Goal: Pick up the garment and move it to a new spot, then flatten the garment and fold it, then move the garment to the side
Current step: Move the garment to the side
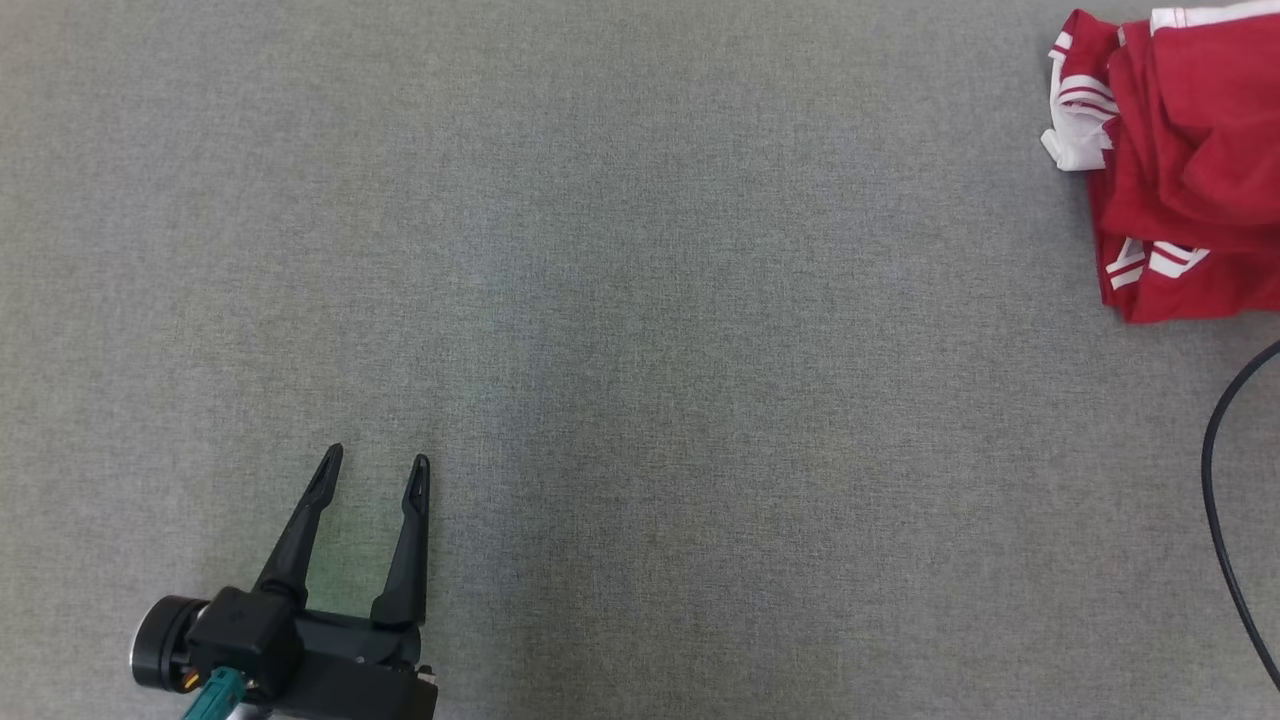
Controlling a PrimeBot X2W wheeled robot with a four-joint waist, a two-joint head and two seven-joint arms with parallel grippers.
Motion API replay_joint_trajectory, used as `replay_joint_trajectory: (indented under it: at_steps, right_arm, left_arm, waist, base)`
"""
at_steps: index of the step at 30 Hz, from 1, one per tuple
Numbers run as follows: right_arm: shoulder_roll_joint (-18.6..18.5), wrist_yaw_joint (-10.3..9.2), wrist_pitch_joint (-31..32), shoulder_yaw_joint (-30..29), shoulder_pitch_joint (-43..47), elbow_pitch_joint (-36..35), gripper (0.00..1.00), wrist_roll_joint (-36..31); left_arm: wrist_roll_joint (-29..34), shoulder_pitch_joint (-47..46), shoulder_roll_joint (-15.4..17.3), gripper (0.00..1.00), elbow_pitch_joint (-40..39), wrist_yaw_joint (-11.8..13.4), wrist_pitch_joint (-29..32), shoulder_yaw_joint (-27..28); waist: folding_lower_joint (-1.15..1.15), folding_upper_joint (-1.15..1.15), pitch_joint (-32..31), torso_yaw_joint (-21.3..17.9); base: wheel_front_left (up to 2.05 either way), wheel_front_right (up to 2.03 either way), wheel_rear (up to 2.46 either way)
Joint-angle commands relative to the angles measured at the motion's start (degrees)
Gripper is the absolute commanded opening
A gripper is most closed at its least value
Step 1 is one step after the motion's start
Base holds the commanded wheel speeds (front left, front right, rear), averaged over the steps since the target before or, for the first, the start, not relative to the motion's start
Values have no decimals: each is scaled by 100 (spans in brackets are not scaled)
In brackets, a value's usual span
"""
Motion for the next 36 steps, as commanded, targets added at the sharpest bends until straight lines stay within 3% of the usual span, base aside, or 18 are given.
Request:
replay_joint_trajectory:
  at_steps: [1,8,17,22,28,36]
  right_arm:
    - [4,-6,-32,11,-44,49,100,-56]
    - [60,-6,30,29,-19,229,100,-153]
    - [571,-6,-875,-655,257,90,100,828]
    - [901,-5,-1063,-1094,668,-137,100,1060]
    - [1155,-5,-1057,-2343,1525,-991,100,575]
    - [1781,-5,-1059,-4004,3272,-2212,100,-729]
  left_arm:
    - [16,26,29,100,2,10,1,-4]
    - [-46,63,21,100,78,58,-16,-16]
    - [-246,269,-41,100,324,82,-66,37]
    - [-294,435,-65,100,414,118,-94,89]
    - [-362,651,-47,100,462,122,-97,147]
    - [-441,979,-68,100,449,167,-103,214]
  waist:
    - [0,-1,-7,7]
    - [0,-1,-124,-10]
    - [0,-1,-650,-81]
    - [0,-1,-1045,-155]
    - [0,-1,-1445,-263]
    - [0,-1,-1940,-381]
  base:
    - [0,0,0]
    - [0,0,0]
    - [0,0,0]
    - [0,0,0]
    - [0,0,0]
    - [0,0,0]
